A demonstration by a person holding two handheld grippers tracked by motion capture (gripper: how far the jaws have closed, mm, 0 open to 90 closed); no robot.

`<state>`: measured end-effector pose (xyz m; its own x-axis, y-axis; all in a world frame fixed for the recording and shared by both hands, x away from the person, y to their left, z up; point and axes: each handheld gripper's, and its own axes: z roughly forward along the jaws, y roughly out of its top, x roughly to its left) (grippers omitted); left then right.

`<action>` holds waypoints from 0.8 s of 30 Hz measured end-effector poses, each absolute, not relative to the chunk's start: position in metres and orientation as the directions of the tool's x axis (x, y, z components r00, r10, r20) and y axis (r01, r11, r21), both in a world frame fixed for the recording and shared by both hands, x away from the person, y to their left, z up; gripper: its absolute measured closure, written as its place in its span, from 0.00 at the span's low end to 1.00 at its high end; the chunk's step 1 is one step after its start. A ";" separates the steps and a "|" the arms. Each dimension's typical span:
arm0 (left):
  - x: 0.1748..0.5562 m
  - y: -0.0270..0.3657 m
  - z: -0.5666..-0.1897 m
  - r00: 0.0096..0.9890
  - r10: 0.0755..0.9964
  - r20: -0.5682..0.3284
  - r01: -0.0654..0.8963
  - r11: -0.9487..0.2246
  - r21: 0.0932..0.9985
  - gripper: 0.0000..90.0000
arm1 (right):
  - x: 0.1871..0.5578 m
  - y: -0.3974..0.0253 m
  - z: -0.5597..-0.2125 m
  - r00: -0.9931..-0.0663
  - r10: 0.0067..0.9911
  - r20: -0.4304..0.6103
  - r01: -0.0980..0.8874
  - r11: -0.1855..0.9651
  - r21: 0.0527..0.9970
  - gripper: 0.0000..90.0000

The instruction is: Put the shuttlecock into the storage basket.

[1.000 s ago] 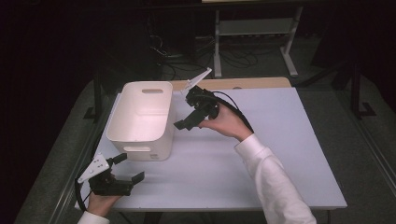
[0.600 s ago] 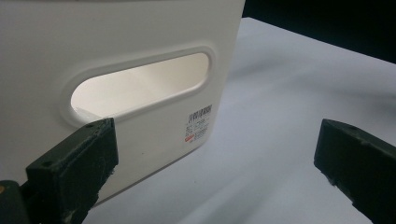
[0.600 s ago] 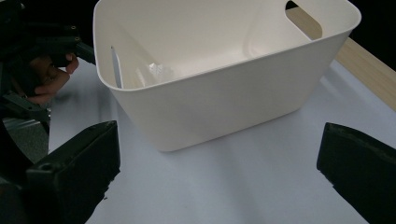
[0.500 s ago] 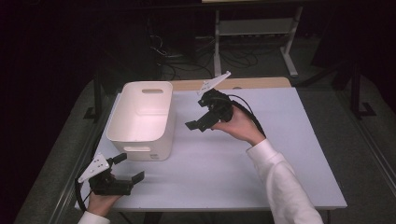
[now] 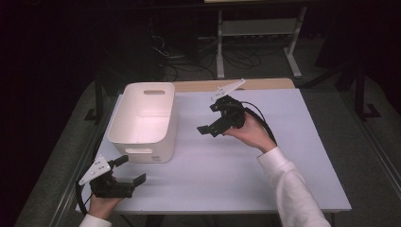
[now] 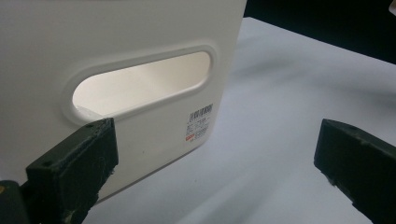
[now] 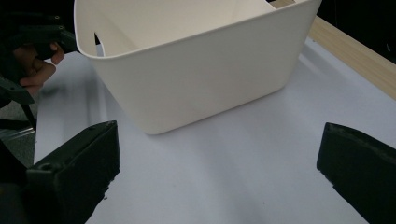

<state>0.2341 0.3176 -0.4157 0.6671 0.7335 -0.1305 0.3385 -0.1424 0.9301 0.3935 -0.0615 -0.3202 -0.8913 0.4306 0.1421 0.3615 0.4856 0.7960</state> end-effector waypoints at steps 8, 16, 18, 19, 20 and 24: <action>0.234 0.317 -0.416 0.667 0.733 -0.133 0.341 -0.142 0.929 0.00 | 0.389 -0.076 -0.328 -0.889 0.436 0.142 0.359 0.470 0.806 0.00; 0.234 0.317 -0.416 0.671 0.730 -0.129 0.340 -0.147 0.929 0.00 | 0.383 -0.091 -0.333 -0.887 0.440 0.137 0.347 0.442 0.827 0.00; 0.234 0.317 -0.416 0.669 0.732 -0.132 0.341 -0.144 0.929 0.00 | 0.381 -0.094 -0.335 -0.885 0.445 0.139 0.351 0.441 0.826 0.00; 0.234 0.317 -0.416 0.671 0.730 -0.128 0.339 -0.149 0.929 0.00 | 0.380 -0.095 -0.336 -0.884 0.447 0.140 0.354 0.441 0.825 0.00; 0.235 0.318 -0.416 0.673 0.730 -0.121 0.338 -0.158 0.928 0.00 | 0.379 -0.097 -0.338 -0.882 0.449 0.144 0.358 0.439 0.824 0.00; 0.234 0.318 -0.416 0.671 0.732 -0.123 0.342 -0.158 0.926 0.00 | 0.377 -0.102 -0.343 -0.878 0.458 0.142 0.360 0.434 0.826 0.00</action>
